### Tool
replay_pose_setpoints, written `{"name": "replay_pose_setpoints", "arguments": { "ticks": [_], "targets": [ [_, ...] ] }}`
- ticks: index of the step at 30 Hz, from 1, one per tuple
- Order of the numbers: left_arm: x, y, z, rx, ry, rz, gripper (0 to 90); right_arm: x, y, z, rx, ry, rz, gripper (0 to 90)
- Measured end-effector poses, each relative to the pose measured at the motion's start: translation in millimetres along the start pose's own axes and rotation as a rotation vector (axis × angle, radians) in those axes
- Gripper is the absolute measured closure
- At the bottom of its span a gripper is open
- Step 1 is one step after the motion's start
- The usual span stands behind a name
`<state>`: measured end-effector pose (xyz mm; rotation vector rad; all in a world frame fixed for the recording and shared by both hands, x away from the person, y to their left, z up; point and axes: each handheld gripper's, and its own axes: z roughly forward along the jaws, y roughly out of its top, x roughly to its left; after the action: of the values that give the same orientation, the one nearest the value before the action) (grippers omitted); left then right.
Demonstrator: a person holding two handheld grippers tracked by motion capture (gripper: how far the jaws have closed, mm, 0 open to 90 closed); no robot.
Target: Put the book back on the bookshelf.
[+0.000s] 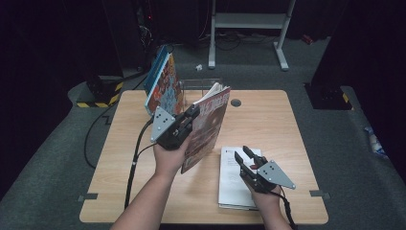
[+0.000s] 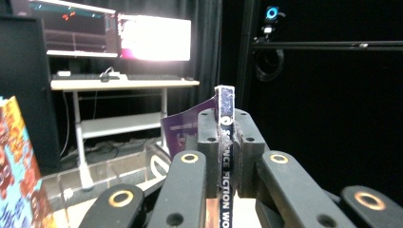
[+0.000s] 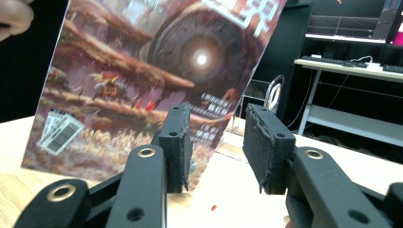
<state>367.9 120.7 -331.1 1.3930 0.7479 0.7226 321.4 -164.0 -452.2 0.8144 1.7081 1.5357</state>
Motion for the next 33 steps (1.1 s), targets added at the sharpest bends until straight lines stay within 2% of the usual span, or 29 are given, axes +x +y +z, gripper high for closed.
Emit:
{"name": "replay_pose_setpoints", "arguments": {
  "ticks": [6, 7, 12, 16, 22, 29, 33],
  "targets": [
    [2.6, -12.6, -9.7, 0.020, -0.012, 0.002, 84.2, 2.2, -3.8, 1.1, 0.008, 0.005, -0.001, 61.8],
    [3.6, -14.9, -14.4, 0.009, -0.008, 0.007, 84.2, 2.0, -4.0, 1.1, 0.013, 0.007, 0.000, 61.7],
    [10.5, -20.7, -39.4, 0.020, -0.015, 0.018, 84.0, 1.0, -5.3, 2.8, 0.019, 0.006, 0.004, 61.1],
    [19.6, -27.3, -59.2, 0.032, -0.023, -0.002, 83.9, 0.4, -6.1, 3.1, 0.025, 0.004, 0.001, 60.7],
    [27.4, -37.9, -83.8, 0.055, -0.025, -0.006, 83.7, -7.2, -15.7, 4.8, 0.088, -0.016, 0.002, 58.5],
    [28.0, -43.4, -93.3, 0.056, -0.030, 0.005, 83.5, -19.1, -26.7, -4.2, 0.117, -0.055, -0.005, 58.6],
    [25.6, -46.9, -97.9, 0.057, -0.034, 0.014, 83.1, -25.5, -33.3, -11.0, 0.122, -0.076, 0.015, 58.6]
  ]
}}
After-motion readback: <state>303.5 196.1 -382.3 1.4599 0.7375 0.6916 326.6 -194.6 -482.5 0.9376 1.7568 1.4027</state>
